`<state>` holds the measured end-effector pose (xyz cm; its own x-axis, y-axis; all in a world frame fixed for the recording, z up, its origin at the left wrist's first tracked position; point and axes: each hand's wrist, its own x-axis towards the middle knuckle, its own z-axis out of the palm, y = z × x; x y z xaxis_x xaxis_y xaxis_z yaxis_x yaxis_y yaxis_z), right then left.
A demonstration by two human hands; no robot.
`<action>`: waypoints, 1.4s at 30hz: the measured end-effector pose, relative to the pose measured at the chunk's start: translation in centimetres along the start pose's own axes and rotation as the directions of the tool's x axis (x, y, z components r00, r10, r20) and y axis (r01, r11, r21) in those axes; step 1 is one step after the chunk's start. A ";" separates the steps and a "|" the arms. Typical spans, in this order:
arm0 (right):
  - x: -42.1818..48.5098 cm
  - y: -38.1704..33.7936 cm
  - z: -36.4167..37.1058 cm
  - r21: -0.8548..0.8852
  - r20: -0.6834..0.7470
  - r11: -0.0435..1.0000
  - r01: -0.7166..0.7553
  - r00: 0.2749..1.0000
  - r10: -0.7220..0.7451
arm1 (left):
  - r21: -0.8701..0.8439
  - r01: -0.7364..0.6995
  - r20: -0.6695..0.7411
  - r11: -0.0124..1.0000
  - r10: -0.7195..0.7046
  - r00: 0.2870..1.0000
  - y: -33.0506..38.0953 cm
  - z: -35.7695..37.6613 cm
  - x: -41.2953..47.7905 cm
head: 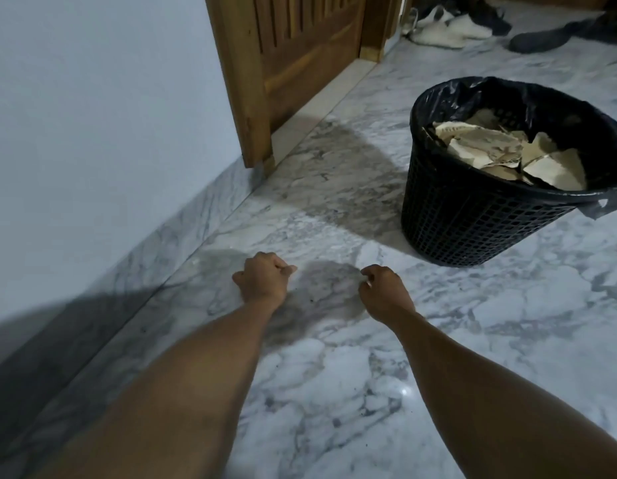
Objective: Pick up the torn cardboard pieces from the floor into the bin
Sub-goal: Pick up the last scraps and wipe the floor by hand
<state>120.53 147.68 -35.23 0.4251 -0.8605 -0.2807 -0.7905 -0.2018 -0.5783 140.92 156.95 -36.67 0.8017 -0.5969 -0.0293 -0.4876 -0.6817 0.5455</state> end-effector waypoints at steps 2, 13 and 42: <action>0.0 -2.3 1.2 -0.082 0.069 0.995 0.053 0.997 -0.047 | 0.039 0.085 -0.075 0.996 -0.082 0.994 -3.3 -2.9 1.3; 2.2 -16.2 11.8 -0.374 0.407 0.801 0.468 0.858 -0.312 | 0.089 -0.070 0.009 0.994 0.070 0.998 -13.9 -8.9 6.3; 0.4 -13.7 7.1 -0.071 0.083 0.981 0.179 0.981 -0.173 | -0.410 0.214 0.049 0.887 -0.213 0.976 -6.2 -8.5 4.1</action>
<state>134.65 153.39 -32.82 0.5909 -0.7705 -0.2390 -0.7305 -0.3854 -0.5637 150.23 162.33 -33.08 0.8695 -0.4576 -0.1859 -0.1188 -0.5592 0.8205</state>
